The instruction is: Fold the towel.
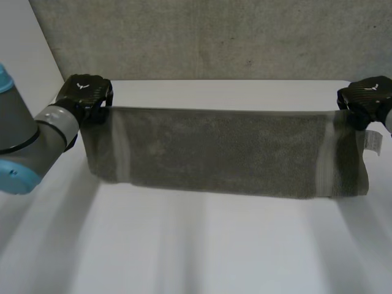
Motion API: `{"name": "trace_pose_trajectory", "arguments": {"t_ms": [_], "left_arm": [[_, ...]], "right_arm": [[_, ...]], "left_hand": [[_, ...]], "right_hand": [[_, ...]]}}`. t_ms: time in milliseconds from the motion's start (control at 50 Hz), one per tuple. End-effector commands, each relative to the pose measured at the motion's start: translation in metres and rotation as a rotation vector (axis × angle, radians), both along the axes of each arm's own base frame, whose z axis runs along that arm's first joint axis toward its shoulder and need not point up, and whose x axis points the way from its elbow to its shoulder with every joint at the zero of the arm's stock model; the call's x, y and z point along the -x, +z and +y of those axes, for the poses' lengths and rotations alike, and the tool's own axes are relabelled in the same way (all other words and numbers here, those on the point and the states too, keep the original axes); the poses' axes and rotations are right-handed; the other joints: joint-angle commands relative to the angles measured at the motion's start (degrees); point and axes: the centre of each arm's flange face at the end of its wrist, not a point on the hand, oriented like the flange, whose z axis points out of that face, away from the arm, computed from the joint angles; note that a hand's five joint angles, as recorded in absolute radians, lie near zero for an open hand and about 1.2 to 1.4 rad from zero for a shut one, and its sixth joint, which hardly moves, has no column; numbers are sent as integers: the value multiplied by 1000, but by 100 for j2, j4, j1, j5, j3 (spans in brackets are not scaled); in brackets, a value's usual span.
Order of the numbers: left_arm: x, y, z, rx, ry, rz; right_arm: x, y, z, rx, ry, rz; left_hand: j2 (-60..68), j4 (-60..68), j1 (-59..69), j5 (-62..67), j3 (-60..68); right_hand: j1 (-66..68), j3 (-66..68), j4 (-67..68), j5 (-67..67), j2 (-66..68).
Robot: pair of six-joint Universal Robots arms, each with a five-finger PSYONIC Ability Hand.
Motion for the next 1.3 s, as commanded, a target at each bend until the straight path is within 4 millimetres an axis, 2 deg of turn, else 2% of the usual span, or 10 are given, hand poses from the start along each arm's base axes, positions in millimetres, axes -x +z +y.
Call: {"name": "trace_pose_trajectory", "arguments": {"t_ms": [20, 120, 200, 260, 340, 600, 740, 1020, 1180, 1300], "left_arm": [[16, 22, -47, 148, 6, 39], [37, 122, -66, 494, 36, 182], [37, 161, -63, 623, 29, 278], [37, 174, -58, 652, 6, 348], [38, 162, -57, 600, -5, 366], [27, 4, -48, 179, 38, 229], [15, -27, -24, 60, 59, 190], [-33, 45, 56, 142, -15, 202], [-34, 28, 66, 92, -36, 188], [-30, -1, 37, 53, -28, 171]], "right_arm": [[-41, 17, -37, 208, 83, -31], [-58, 90, -58, 514, 62, -144], [-52, 156, -60, 731, 35, -368], [-51, 167, -58, 757, 57, -444], [-53, 149, -62, 703, 58, -438], [-57, 19, -56, 313, 132, -328], [-50, -46, -22, 123, 164, -185], [2, 36, 49, 190, 125, -221], [11, 38, 51, 122, 148, -251], [12, 13, 22, 70, 124, -248]], "left_hand": [[335, 242, 513, 433, 321], [335, 242, 513, 433, 321], [335, 242, 513, 433, 321], [335, 242, 513, 433, 321], [335, 242, 513, 433, 321], [335, 242, 513, 433, 321], [335, 242, 513, 433, 321], [335, 242, 513, 433, 321], [335, 242, 513, 433, 321], [335, 242, 513, 433, 321]], "right_hand": [[329, 448, 348, 341, 503], [329, 448, 348, 341, 503], [329, 448, 348, 341, 503], [329, 448, 348, 341, 503], [329, 448, 348, 341, 503], [329, 448, 348, 341, 503], [329, 448, 348, 341, 503], [329, 448, 348, 341, 503], [329, 448, 348, 341, 503], [329, 448, 348, 341, 503]]}}
